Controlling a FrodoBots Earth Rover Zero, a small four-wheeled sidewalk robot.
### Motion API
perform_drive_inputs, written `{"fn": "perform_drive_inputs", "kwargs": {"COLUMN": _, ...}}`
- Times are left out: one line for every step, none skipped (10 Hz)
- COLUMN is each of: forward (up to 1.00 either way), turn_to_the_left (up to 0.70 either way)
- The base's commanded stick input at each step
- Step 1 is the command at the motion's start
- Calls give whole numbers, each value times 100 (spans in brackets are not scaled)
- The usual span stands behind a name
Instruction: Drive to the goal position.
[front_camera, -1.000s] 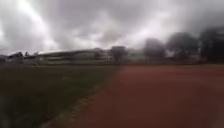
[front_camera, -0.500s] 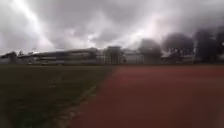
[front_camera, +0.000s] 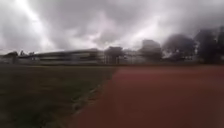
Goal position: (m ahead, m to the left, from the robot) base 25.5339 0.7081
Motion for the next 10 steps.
{"fn": "perform_drive_inputs", "kwargs": {"forward": 70, "turn_to_the_left": 0}}
{"fn": "perform_drive_inputs", "kwargs": {"forward": 70, "turn_to_the_left": 0}}
{"fn": "perform_drive_inputs", "kwargs": {"forward": 70, "turn_to_the_left": 0}}
{"fn": "perform_drive_inputs", "kwargs": {"forward": 70, "turn_to_the_left": 0}}
{"fn": "perform_drive_inputs", "kwargs": {"forward": 70, "turn_to_the_left": 0}}
{"fn": "perform_drive_inputs", "kwargs": {"forward": 70, "turn_to_the_left": 0}}
{"fn": "perform_drive_inputs", "kwargs": {"forward": 70, "turn_to_the_left": 0}}
{"fn": "perform_drive_inputs", "kwargs": {"forward": 70, "turn_to_the_left": 0}}
{"fn": "perform_drive_inputs", "kwargs": {"forward": 70, "turn_to_the_left": 0}}
{"fn": "perform_drive_inputs", "kwargs": {"forward": 70, "turn_to_the_left": 0}}
